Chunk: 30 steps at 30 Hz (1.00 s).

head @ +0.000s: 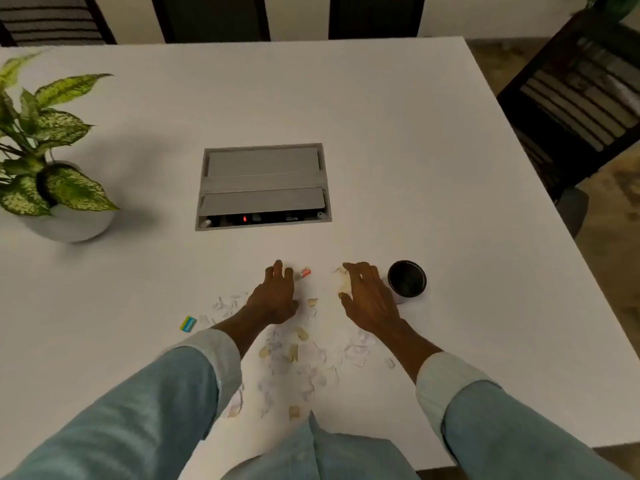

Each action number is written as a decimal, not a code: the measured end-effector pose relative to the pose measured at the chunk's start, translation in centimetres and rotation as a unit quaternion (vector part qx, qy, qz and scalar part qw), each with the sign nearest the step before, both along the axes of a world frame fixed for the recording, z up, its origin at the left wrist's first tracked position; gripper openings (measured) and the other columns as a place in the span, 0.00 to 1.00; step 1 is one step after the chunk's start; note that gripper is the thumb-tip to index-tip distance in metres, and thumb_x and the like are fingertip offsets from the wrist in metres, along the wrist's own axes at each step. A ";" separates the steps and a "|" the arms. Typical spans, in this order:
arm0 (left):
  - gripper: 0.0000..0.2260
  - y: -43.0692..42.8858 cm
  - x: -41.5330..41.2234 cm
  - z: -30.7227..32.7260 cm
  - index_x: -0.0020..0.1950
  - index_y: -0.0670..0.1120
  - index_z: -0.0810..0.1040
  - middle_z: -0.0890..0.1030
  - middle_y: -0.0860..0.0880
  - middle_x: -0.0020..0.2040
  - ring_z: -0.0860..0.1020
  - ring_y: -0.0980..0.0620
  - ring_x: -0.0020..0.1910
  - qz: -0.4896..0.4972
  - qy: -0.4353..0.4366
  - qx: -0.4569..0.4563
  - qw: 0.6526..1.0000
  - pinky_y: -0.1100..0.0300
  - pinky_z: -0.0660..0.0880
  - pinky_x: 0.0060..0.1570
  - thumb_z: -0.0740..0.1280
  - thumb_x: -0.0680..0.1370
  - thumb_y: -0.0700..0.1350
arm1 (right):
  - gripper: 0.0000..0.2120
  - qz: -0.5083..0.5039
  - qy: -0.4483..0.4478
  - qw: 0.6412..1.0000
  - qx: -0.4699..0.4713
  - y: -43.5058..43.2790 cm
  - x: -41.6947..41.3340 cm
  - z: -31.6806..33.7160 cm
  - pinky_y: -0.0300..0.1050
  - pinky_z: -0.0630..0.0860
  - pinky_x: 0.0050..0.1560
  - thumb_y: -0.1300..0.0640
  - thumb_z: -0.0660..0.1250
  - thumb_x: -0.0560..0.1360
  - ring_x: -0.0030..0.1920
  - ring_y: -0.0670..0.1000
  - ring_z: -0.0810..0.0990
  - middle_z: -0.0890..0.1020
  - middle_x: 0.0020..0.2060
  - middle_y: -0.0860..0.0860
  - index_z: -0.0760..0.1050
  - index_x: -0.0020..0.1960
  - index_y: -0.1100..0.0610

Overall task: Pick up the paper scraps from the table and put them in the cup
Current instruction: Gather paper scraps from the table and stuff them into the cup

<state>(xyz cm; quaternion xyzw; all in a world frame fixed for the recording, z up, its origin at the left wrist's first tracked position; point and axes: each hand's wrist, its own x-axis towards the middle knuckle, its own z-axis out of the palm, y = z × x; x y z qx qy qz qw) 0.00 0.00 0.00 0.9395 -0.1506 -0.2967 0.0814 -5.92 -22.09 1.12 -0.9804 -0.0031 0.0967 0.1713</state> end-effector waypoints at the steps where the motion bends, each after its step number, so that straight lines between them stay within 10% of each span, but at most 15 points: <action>1: 0.33 -0.6 0.2 -0.3 0.79 0.41 0.57 0.50 0.38 0.82 0.54 0.37 0.81 0.008 0.007 0.005 1.000 0.40 0.74 0.68 0.69 0.81 0.51 | 0.29 0.002 0.013 1.000 0.001 0.2 0.3 -0.4 0.50 0.78 0.59 0.49 0.67 0.79 0.68 0.56 0.70 0.69 0.70 0.55 0.61 0.76 0.54; 17: 0.31 -3.1 1.4 -6.0 0.74 0.49 0.66 0.64 0.42 0.74 0.65 0.40 0.71 0.005 -0.060 -0.050 0.997 0.48 0.82 0.58 0.73 0.75 0.34 | 0.37 -0.016 0.102 0.992 -0.068 -0.4 3.2 -6.0 0.50 0.81 0.50 0.64 0.68 0.74 0.68 0.60 0.67 0.64 0.71 0.59 0.58 0.78 0.50; 30: 0.06 -3.9 0.4 -6.5 0.54 0.40 0.79 0.80 0.42 0.53 0.77 0.43 0.52 0.029 -0.091 -0.092 0.991 0.53 0.74 0.47 0.66 0.80 0.34 | 0.11 -0.001 0.027 0.999 -0.034 0.9 2.1 -7.3 0.46 0.79 0.46 0.67 0.66 0.77 0.56 0.55 0.76 0.77 0.55 0.56 0.79 0.58 0.59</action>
